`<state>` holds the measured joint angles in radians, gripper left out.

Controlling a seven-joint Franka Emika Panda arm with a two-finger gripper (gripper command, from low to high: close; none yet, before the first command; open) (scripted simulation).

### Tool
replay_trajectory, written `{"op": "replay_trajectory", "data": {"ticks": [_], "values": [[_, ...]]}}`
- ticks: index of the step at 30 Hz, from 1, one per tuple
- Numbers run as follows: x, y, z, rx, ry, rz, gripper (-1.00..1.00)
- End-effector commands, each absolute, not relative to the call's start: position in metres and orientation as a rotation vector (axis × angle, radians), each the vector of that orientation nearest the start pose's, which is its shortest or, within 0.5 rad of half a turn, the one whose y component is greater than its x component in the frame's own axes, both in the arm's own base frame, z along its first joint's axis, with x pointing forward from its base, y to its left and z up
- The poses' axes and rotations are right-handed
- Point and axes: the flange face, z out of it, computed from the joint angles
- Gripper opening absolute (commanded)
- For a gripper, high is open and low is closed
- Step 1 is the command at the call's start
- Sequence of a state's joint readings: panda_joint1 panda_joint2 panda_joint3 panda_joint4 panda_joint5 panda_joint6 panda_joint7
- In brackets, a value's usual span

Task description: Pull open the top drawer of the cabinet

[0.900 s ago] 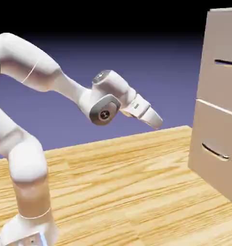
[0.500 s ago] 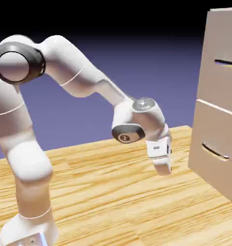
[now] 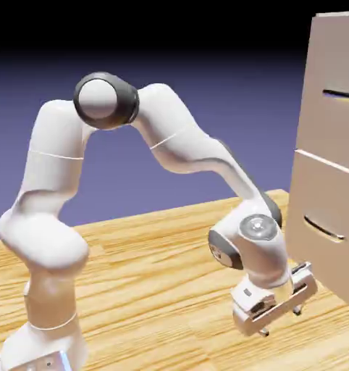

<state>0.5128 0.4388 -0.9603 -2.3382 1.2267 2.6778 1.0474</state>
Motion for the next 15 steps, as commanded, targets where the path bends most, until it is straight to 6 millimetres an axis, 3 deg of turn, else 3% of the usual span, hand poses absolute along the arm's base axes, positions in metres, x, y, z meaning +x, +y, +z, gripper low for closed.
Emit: {"op": "replay_trajectory", "data": {"ticks": [1,4,8,12,15], "values": [[0.443,-0.268,0.238,-0.834,2.679,-0.232,0.00],[0.446,-0.290,0.249,-0.655,2.690,-0.317,0.00],[0.458,-0.311,0.277,-0.460,2.638,-0.449,0.00],[0.479,-0.319,0.321,-0.328,2.516,-0.578,0.00],[0.500,-0.313,0.361,-0.276,2.389,-0.659,0.00]]}}
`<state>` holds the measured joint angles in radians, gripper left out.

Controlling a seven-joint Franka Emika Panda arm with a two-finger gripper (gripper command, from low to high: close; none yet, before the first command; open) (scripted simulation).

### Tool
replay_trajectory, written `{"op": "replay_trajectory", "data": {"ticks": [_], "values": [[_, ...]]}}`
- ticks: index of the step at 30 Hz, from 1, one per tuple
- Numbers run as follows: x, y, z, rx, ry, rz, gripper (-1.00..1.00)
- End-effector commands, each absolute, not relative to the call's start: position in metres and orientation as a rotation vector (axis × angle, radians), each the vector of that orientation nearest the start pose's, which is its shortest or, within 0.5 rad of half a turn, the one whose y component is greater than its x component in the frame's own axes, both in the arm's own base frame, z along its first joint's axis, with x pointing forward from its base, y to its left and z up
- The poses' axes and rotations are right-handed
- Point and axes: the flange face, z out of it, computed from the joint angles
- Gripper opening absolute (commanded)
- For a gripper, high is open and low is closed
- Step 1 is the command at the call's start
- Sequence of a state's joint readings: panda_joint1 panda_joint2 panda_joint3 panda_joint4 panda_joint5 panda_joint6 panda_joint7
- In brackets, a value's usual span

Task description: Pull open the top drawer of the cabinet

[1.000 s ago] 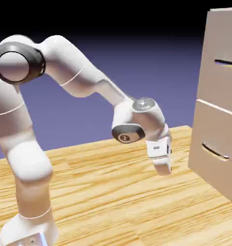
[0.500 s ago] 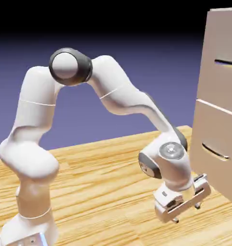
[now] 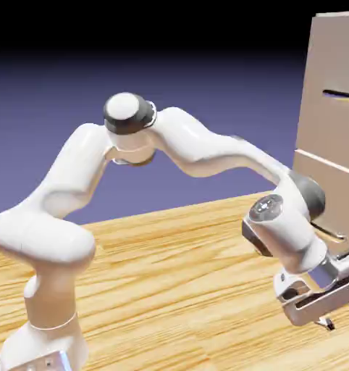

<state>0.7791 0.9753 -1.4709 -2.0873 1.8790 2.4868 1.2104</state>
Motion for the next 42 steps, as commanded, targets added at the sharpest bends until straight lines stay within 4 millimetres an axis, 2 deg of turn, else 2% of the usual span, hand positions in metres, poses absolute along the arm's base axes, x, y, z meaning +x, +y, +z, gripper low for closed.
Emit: {"op": "replay_trajectory", "data": {"ticks": [1,5,8,11,13,16,17,18,24,25,26,27,35,42], "values": [[0.509,-0.308,0.376,-0.268,2.342,-0.681,0.00],[0.544,-0.273,0.438,-0.277,2.133,-0.740,0.00],[0.571,-0.228,0.486,-0.325,1.965,-0.750,0.00],[0.596,-0.166,0.531,-0.404,1.793,-0.729,0.00],[0.610,-0.115,0.558,-0.472,1.679,-0.698,0.00],[0.624,-0.026,0.592,-0.591,1.511,-0.628,0.00],[0.626,-0.009,0.596,-0.614,1.482,-0.613,0.00],[0.626,-0.009,0.596,-0.615,1.482,-0.613,0.00],[0.676,-0.008,0.596,-0.615,1.482,-0.613,0.00],[0.676,-0.008,0.596,-0.615,1.482,-0.613,0.00],[0.676,-0.008,0.596,-0.615,1.482,-0.613,-1.00],[0.676,-0.008,0.596,-0.615,1.482,-0.613,-1.00],[0.607,-0.009,0.596,-0.615,1.482,-0.613,-1.00],[0.536,-0.009,0.596,-0.615,1.482,-0.613,-1.00]]}}
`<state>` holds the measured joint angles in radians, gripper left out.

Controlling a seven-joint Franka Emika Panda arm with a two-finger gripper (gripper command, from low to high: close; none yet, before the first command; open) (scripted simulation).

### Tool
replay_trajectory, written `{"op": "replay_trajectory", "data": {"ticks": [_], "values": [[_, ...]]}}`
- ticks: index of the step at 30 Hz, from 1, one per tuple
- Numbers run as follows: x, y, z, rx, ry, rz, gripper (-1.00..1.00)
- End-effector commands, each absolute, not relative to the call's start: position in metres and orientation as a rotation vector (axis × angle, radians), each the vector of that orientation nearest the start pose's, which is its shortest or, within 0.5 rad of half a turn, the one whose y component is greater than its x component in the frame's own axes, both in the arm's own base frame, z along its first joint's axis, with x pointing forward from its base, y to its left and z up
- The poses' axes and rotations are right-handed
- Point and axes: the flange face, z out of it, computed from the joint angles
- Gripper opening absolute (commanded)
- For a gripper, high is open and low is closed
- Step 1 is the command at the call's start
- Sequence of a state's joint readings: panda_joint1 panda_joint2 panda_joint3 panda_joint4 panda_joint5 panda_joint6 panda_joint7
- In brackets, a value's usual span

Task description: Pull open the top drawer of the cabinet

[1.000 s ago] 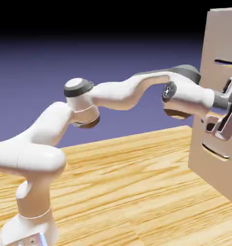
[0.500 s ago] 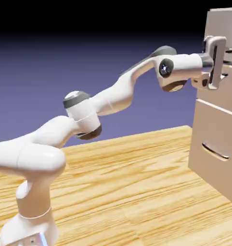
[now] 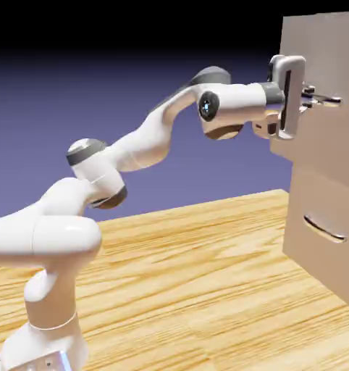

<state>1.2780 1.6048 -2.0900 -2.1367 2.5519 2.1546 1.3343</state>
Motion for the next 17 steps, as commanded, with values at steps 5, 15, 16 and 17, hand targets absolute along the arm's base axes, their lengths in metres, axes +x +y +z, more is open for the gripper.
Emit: {"op": "replay_trajectory", "data": {"ticks": [5,15,16,17], "values": [[0.478,-0.009,0.596,-0.615,1.482,-0.613,-1.00],[0.371,-0.009,0.596,-0.615,1.482,-0.613,1.00],[0.371,-0.009,0.596,-0.615,1.482,-0.613,1.00],[0.355,-0.008,0.597,-0.615,1.481,-0.616,1.00]]}}
